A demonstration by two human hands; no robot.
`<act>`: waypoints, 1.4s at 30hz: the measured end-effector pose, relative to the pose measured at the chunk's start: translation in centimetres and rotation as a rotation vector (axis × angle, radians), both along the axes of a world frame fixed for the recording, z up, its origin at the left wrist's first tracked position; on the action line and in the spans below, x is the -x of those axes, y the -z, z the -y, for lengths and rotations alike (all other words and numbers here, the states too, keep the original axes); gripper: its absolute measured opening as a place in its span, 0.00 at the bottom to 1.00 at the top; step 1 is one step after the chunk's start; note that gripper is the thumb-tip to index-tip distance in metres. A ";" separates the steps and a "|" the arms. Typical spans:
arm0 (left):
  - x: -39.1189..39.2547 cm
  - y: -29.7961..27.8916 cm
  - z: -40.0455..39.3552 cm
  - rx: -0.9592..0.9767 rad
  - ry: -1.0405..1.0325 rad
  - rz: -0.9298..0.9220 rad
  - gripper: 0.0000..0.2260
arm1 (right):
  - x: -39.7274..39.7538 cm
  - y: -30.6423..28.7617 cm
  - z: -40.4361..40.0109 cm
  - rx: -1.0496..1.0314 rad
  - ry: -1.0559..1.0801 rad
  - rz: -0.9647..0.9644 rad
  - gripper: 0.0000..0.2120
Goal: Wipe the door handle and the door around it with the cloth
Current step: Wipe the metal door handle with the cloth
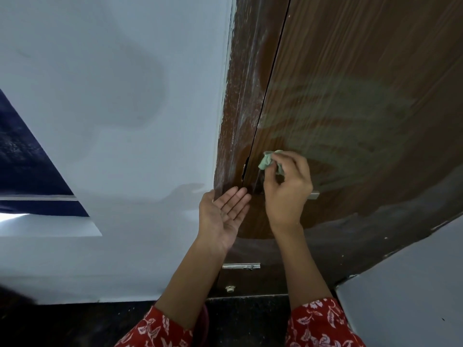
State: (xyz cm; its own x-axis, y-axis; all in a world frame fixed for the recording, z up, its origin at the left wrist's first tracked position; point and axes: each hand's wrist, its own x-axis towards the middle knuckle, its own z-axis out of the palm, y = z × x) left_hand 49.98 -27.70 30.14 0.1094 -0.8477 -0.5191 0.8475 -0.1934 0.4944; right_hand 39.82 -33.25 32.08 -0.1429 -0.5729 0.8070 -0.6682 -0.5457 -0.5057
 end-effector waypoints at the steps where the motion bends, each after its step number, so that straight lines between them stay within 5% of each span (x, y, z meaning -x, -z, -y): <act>1: 0.0 0.0 0.1 -0.001 -0.001 0.003 0.23 | -0.1 0.3 -0.2 0.012 -0.013 -0.061 0.07; 4: 0.0 0.0 0.2 -0.006 0.007 0.012 0.23 | 0.3 1.2 -0.8 -0.013 -0.022 -0.175 0.06; 10: -0.1 0.4 0.4 -0.008 0.010 0.028 0.22 | -0.2 0.7 -1.1 -0.076 0.078 0.036 0.10; 15: -0.4 0.9 0.8 -0.041 -0.022 0.029 0.22 | -3.2 2.7 -3.5 -0.262 0.049 -0.289 0.17; 20: -0.7 1.2 0.8 -0.054 -0.035 0.032 0.22 | -4.0 2.2 -3.1 -0.254 0.103 -0.239 0.21; 27: -0.9 1.6 0.7 -0.080 -0.028 0.083 0.23 | -4.6 4.6 -3.6 -0.323 0.261 -0.725 0.23; 33: -1.2 1.8 0.8 -0.064 -0.076 0.088 0.22 | -4.8 3.8 -3.2 -0.305 0.118 -0.423 0.25; 38: -1.1 1.8 0.8 -0.058 -0.099 0.125 0.21 | -4.6 5.8 -2.7 -0.345 0.054 -0.507 0.28; 42: -1.2 1.6 0.8 -0.035 -0.119 0.195 0.21 | -4.3 8.9 -3.4 -0.432 -0.071 -0.388 0.34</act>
State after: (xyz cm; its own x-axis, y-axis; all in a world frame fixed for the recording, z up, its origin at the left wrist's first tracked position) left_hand 51.13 -28.46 28.59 0.3089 -0.8047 -0.5070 0.7544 -0.1173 0.6458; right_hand 44.15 -29.82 23.22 0.1672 -0.8592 0.4834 -0.8180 -0.3946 -0.4184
